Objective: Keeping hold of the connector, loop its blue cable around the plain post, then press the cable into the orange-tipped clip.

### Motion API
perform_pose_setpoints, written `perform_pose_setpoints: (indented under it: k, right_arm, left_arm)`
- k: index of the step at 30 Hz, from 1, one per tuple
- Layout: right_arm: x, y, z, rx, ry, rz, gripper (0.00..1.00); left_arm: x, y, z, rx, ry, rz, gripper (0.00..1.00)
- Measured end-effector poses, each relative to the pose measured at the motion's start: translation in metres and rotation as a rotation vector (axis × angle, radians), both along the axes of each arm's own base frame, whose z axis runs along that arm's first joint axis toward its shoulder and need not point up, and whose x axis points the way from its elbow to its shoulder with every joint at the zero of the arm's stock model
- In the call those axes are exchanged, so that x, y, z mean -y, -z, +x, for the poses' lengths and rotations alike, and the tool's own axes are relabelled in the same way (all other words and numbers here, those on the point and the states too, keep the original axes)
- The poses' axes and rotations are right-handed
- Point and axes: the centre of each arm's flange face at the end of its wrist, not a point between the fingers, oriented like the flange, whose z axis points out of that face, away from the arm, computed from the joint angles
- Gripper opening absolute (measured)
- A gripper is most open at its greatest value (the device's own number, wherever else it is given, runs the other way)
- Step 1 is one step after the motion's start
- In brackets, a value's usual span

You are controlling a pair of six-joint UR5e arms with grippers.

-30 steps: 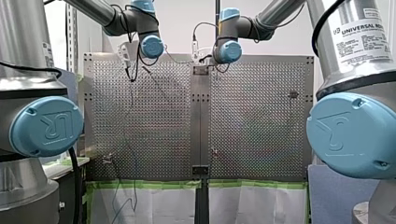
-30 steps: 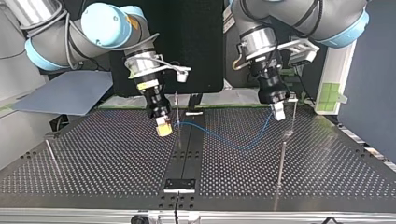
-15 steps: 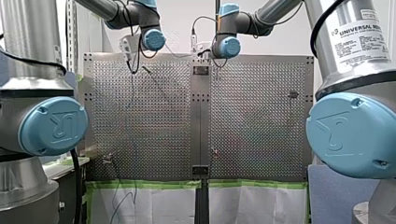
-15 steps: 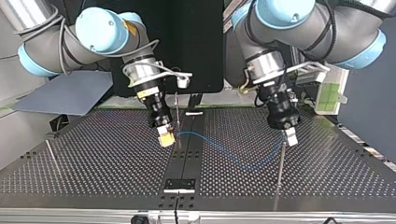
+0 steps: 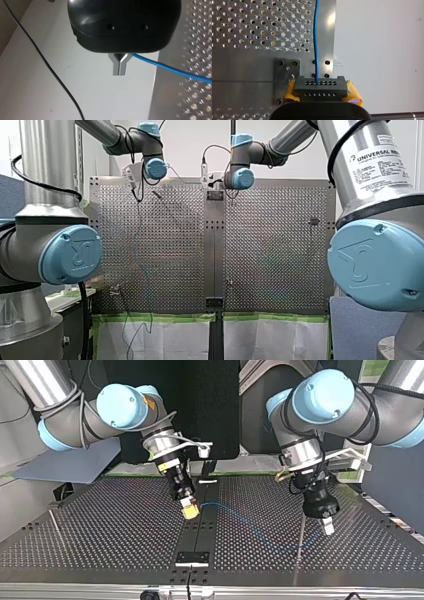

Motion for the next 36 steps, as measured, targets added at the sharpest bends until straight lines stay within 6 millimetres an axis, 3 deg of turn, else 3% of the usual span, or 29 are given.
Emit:
perform_pose_setpoints:
  k: [10, 24, 36]
  right_arm:
    - [0.008, -0.001, 0.009, 0.013, -0.011, -0.015, 0.0]
    - [0.012, 0.009, 0.013, -0.002, -0.013, -0.008, 0.0]
    - [0.022, 0.031, 0.018, -0.015, -0.01, 0.008, 0.0]
  left_arm:
    - [-0.027, 0.034, 0.045, -0.005, 0.021, -0.034, 0.02]
    - [-0.078, 0.043, 0.073, 0.006, 0.035, -0.064, 0.02]
    - [-0.133, 0.088, 0.116, -0.031, 0.029, -0.064, 0.02]
